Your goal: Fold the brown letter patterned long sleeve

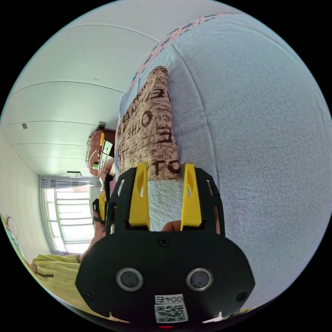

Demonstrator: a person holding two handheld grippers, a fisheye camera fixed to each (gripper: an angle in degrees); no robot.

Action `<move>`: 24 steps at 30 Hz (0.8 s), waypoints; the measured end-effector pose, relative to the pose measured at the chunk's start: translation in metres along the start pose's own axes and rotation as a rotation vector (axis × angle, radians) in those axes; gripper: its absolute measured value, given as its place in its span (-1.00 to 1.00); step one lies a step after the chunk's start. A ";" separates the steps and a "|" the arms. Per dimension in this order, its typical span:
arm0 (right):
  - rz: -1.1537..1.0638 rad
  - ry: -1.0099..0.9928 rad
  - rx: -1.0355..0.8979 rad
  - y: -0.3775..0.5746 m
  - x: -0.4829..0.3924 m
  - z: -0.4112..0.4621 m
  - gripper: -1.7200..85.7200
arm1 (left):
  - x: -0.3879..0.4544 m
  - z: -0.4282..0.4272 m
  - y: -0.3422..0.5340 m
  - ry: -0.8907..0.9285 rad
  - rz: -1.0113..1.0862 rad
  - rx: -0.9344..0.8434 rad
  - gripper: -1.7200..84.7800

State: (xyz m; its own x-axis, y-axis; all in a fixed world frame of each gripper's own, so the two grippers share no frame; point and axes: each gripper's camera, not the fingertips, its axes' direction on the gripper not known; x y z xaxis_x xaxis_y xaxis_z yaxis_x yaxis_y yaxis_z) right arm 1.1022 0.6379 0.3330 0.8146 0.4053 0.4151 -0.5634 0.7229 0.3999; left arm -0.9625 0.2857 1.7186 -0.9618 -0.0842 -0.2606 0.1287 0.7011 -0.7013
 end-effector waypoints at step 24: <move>0.028 -0.210 -0.113 -0.094 0.035 -0.050 -0.82 | 0.095 0.041 -0.014 0.208 -0.076 0.278 -0.45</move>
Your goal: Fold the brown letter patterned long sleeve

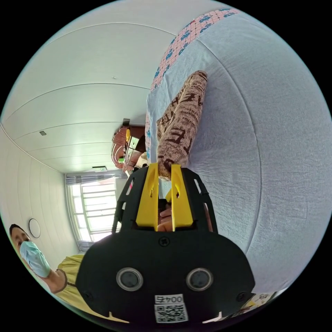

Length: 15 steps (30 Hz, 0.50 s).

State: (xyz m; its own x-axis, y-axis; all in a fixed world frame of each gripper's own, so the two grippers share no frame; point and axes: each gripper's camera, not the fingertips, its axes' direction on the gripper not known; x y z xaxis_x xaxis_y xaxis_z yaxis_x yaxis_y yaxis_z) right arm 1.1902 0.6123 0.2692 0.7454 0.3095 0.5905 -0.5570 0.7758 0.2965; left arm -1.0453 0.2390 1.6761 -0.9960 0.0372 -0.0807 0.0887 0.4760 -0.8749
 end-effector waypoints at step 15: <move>0.080 -0.364 0.006 -0.065 0.155 0.013 -0.37 | 0.148 0.059 0.073 -0.052 0.026 -0.120 -0.73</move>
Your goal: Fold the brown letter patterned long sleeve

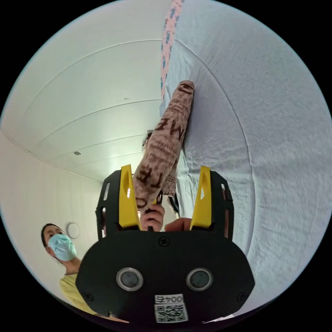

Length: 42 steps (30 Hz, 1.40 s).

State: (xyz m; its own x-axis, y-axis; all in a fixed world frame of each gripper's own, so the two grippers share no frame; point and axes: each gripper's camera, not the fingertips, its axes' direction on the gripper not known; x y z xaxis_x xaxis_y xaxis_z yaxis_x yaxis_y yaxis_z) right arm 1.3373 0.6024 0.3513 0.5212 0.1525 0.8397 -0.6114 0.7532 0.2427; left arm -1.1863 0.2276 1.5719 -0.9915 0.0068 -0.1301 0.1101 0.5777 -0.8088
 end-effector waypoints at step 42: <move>-0.976 0.387 -0.223 0.398 0.051 0.455 -0.86 | 0.549 -0.223 0.812 -0.503 0.475 0.300 -0.75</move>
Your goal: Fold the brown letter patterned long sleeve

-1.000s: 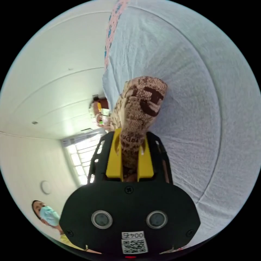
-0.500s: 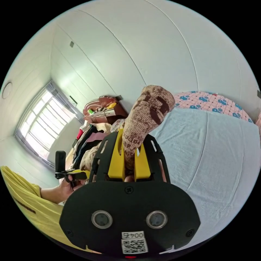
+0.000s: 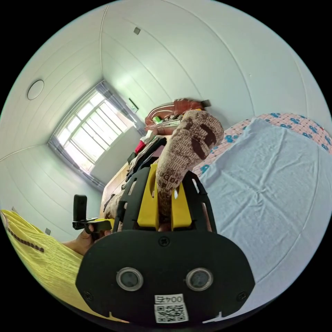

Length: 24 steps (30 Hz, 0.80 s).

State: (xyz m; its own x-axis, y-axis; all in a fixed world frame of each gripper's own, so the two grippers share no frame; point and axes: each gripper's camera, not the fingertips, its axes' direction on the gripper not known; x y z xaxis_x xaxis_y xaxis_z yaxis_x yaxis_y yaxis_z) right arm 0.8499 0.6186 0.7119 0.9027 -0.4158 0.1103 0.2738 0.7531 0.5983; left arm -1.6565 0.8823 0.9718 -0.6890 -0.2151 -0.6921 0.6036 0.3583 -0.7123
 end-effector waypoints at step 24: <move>-0.390 -0.381 -0.451 0.284 -0.446 0.648 -0.88 | -0.017 -0.883 0.225 -0.159 -0.432 0.582 -0.75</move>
State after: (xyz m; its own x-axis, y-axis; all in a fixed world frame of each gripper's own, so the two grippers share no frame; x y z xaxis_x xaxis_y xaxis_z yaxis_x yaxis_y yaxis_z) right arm 0.3096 0.6874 1.3468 0.5549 -0.7855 0.2741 0.7385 0.6168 0.2725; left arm -1.8631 1.7689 0.9261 -0.8736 -0.3726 -0.3130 0.4371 -0.3178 -0.8414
